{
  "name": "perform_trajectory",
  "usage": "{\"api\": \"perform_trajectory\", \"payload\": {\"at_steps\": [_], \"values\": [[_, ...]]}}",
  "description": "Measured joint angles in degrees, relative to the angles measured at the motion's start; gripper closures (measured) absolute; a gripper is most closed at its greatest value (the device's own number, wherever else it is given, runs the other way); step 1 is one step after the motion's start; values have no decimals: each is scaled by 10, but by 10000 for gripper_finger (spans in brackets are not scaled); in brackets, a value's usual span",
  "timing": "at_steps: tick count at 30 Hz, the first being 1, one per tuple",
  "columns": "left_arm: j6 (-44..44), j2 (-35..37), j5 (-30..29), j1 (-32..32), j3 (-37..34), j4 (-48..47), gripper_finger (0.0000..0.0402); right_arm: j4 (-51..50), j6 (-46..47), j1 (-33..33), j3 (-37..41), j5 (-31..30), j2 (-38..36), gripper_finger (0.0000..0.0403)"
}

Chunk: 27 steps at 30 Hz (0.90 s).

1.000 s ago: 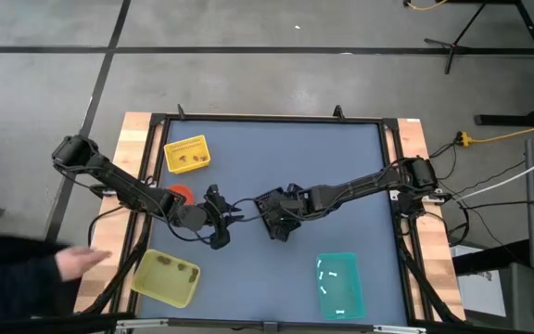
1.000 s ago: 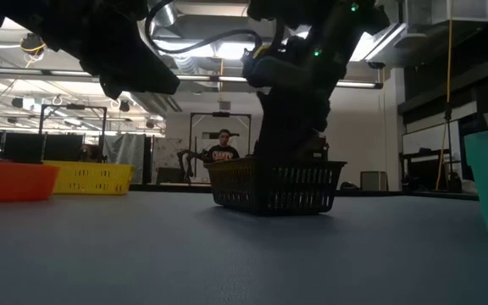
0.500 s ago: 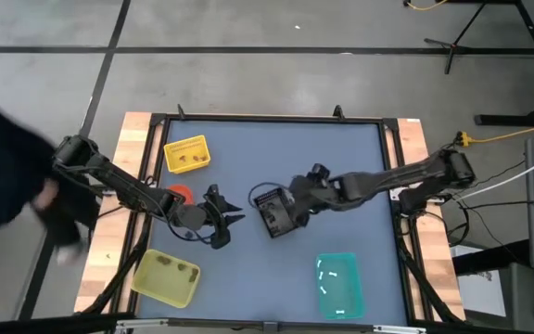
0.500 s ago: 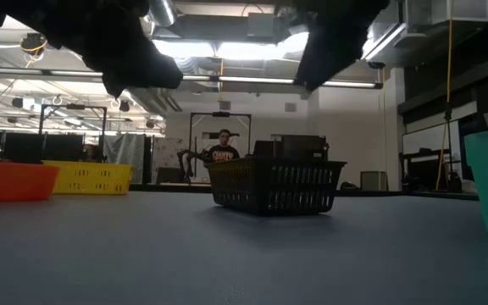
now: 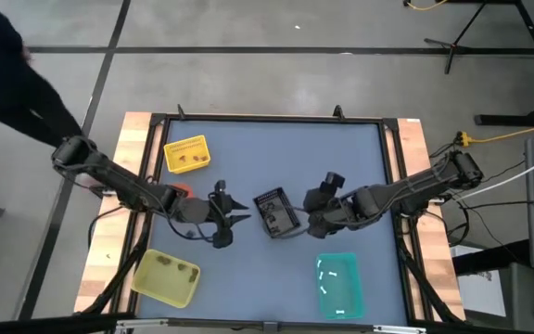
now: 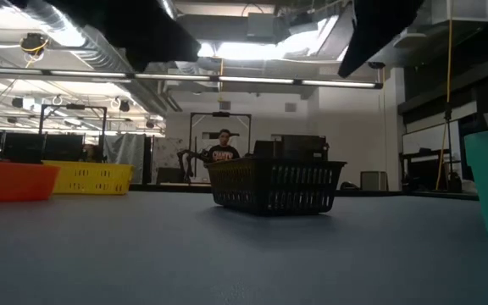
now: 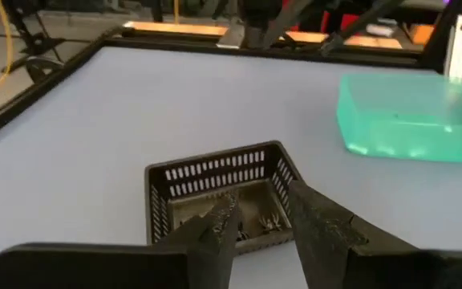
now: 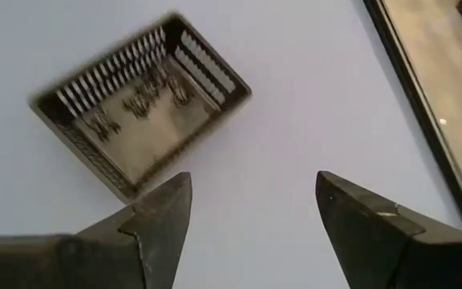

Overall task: Sort Halloween decoration
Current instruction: Put the black spider toy into the black bin

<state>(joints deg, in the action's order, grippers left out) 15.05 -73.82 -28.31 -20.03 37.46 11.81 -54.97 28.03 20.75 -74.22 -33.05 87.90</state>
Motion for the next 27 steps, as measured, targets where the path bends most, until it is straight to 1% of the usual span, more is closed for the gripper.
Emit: {"api": "perform_trajectory", "payload": {"at_steps": [4,7,9,13,16,20,23,27], "values": [[-1,0,40,11,55,-98,278,-26,6,0,0,-7,0,136],[3,0,66,12,103,-205,252,-25,6,-1,6,-8,0,136],[22,0,92,12,134,-287,238,-27,6,-1,17,-9,0,136],[60,0,154,6,178,-431,226,-17,7,-1,46,-9,0,136],[92,0,198,-4,181,-503,225,-5,7,-1,69,-8,0,136],[143,-1,231,-26,179,-593,225,13,7,-1,86,-3,0,136],[159,-2,234,-48,169,-639,225,15,7,-1,88,7,0,136],[159,-2,234,-74,139,-646,225,22,7,-1,88,9,0,136]]}}
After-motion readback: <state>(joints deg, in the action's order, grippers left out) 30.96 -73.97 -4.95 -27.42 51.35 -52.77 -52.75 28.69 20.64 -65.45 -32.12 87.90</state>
